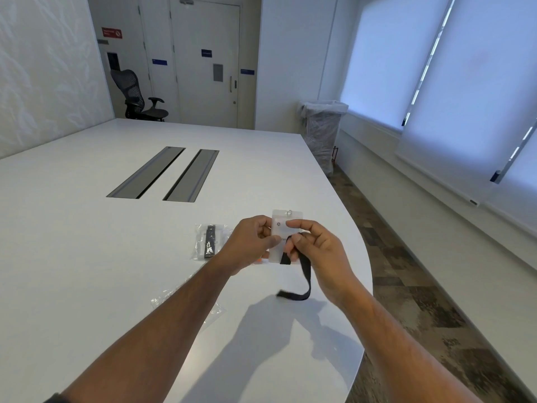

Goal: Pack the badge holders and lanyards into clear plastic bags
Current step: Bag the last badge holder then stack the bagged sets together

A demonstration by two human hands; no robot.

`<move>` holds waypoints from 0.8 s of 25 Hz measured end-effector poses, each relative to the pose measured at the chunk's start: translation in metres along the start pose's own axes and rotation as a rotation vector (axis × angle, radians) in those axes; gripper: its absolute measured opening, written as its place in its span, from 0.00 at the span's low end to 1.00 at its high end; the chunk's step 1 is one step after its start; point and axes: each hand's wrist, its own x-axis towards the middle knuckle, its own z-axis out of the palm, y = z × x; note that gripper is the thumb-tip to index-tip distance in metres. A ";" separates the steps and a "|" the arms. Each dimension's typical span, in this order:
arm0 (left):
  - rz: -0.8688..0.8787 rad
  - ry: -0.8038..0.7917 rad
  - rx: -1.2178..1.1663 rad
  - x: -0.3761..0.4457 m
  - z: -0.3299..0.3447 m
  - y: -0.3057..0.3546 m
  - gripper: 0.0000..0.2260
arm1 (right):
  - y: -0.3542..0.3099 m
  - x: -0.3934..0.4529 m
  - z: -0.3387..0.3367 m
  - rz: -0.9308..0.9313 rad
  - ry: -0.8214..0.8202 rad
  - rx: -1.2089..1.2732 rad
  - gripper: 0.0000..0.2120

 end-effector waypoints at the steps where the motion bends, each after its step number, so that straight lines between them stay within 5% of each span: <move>1: 0.005 -0.035 -0.002 -0.002 0.000 0.000 0.06 | -0.005 0.005 -0.001 -0.022 0.014 -0.027 0.10; 6: -0.020 -0.151 -0.053 -0.010 -0.001 -0.001 0.07 | -0.016 0.024 -0.008 -0.092 0.042 -0.187 0.10; 20: 0.037 -0.344 -0.215 -0.027 -0.015 0.007 0.09 | 0.012 0.023 -0.017 0.132 0.036 0.053 0.16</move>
